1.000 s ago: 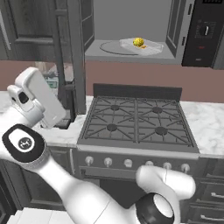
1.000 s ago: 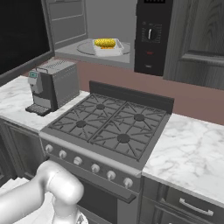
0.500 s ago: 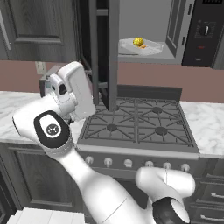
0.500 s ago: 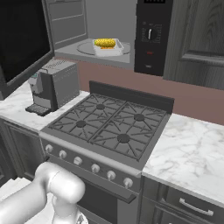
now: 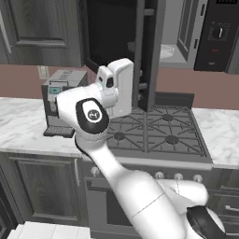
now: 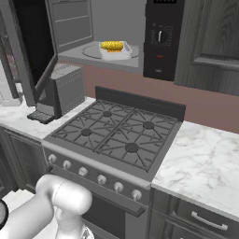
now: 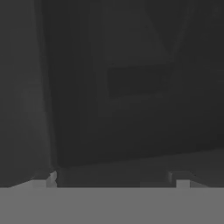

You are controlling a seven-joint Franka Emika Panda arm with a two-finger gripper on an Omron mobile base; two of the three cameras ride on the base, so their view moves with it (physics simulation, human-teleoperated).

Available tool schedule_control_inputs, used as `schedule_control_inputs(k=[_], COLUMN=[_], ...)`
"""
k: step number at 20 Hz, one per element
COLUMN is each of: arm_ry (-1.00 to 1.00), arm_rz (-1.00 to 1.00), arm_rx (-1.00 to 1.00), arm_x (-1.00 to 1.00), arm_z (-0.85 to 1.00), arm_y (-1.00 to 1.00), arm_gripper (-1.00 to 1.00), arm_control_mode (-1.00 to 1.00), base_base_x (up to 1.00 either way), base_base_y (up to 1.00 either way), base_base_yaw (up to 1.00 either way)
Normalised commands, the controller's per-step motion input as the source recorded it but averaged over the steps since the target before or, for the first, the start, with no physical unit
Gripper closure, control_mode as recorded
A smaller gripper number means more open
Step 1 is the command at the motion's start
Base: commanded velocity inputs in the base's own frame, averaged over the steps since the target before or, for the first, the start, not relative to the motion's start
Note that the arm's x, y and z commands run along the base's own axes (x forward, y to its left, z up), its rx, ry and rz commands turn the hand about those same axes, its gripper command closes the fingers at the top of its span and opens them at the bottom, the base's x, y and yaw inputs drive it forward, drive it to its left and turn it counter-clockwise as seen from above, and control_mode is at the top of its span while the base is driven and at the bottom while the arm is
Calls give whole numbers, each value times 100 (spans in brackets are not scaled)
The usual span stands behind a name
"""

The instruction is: Place the tupperware containing the shrimp and corn meal in the microwave. Close the microwave door and press the start button to reheat the meal.

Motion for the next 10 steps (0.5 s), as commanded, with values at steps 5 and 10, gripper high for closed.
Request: schedule_control_inputs(k=[5, 10], arm_ry=[0, 0], arm_rz=[-1, 0], arm_rx=[15, 15], arm_x=[19, 28], arm_z=[6, 1], arm_y=[-100, -99], arm_gripper=[-100, -100], arm_control_mode=[-100, -100], base_base_x=[0, 0], base_base_y=[0, 0], base_base_yaw=[0, 0])
